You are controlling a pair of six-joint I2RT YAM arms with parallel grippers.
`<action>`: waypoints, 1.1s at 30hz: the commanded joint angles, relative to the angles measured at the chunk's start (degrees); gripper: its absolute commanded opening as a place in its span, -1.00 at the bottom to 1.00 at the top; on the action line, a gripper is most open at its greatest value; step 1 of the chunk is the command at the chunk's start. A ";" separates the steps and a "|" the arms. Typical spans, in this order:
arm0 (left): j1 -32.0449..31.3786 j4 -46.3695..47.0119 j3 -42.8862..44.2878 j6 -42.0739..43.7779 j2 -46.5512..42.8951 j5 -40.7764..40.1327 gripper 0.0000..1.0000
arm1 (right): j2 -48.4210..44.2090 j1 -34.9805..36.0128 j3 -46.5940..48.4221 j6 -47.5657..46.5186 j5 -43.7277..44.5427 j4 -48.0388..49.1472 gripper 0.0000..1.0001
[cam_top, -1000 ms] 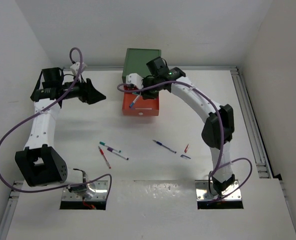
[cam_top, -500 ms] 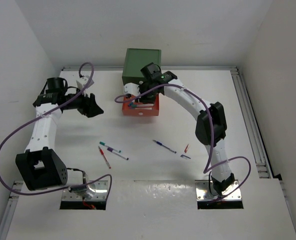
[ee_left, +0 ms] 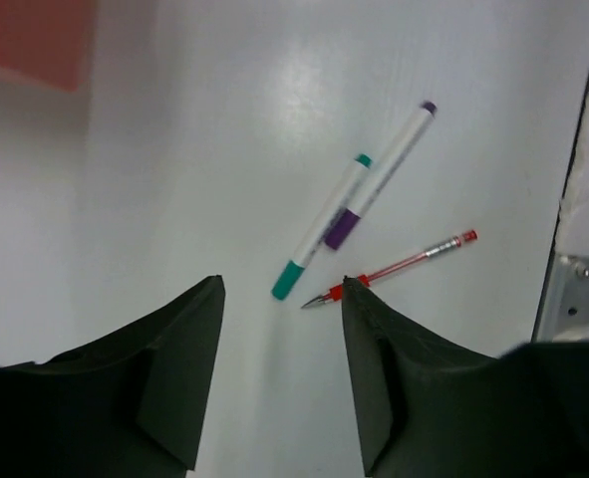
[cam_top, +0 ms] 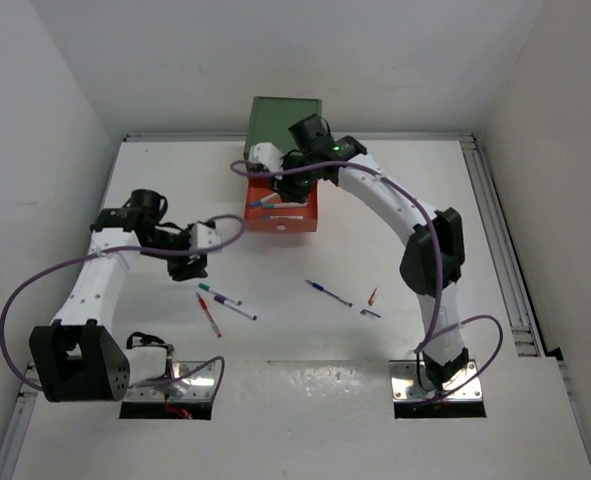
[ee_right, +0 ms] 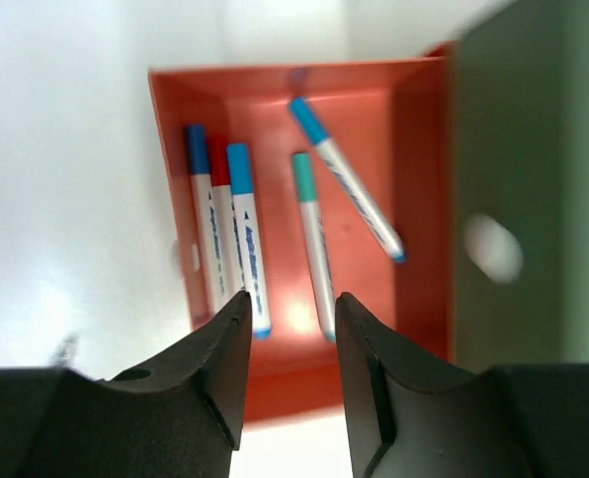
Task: Sort the stationery into containers
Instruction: Place the pen in the drawer, then pick up the pen from the center of the board.
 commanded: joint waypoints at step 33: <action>-8.12 17.36 -10.00 20.18 23.79 -14.44 -0.27 | -27.58 -13.43 -17.95 38.32 -17.42 3.60 -0.20</action>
